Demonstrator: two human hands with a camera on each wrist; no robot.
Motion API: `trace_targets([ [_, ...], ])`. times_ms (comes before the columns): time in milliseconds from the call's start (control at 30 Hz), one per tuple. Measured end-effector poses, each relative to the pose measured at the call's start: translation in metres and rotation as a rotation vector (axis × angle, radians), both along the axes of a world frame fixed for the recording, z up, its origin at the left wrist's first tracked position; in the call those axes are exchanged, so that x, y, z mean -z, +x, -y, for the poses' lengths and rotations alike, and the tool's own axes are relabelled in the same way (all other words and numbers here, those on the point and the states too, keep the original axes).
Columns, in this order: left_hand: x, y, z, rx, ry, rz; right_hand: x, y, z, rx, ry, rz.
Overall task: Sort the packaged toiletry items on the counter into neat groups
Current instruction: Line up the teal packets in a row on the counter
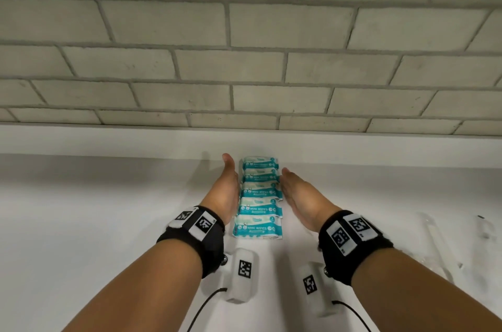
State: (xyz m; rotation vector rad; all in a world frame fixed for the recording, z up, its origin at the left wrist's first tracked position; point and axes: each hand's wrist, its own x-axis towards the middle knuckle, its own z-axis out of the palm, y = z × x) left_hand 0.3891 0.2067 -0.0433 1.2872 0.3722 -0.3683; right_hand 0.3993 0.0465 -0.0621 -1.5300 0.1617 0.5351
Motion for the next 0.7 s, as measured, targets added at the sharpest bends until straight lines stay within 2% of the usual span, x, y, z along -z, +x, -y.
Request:
trace_targets([
  [67,-0.002,-0.001,0.001,0.027,-0.094,-0.028,-0.001,-0.003,0.003,0.026,0.004,0.000],
  [133,-0.001,-0.001,0.000,0.009,-0.110,-0.048,0.000,-0.007,0.006,0.019,0.010,-0.009],
  [300,-0.006,-0.008,0.009,0.084,-0.064,-0.085,0.002,-0.009,0.003,-0.037,0.010,0.005],
  [400,-0.012,-0.016,0.008,0.050,-0.081,-0.071,0.003,-0.012,0.007,-0.031,-0.001,0.003],
  [467,-0.007,-0.021,0.001,0.003,-0.007,-0.030,0.008,-0.015,0.016,-0.087,-0.040,-0.002],
  [533,0.001,-0.029,-0.004,-0.044,0.019,0.023,0.012,-0.022,0.025,-0.274,-0.192,0.017],
  [600,0.011,-0.038,-0.005,-0.041,0.019,0.035,0.013,-0.029,0.029,-0.484,-0.432,0.045],
  [633,0.013,-0.042,-0.003,-0.015,0.032,0.037,0.012,-0.032,0.028,-0.537,-0.562,0.060],
  [700,0.012,-0.046,0.002,0.018,0.065,0.041,0.009,-0.038,0.024,-0.578,-0.686,0.098],
])
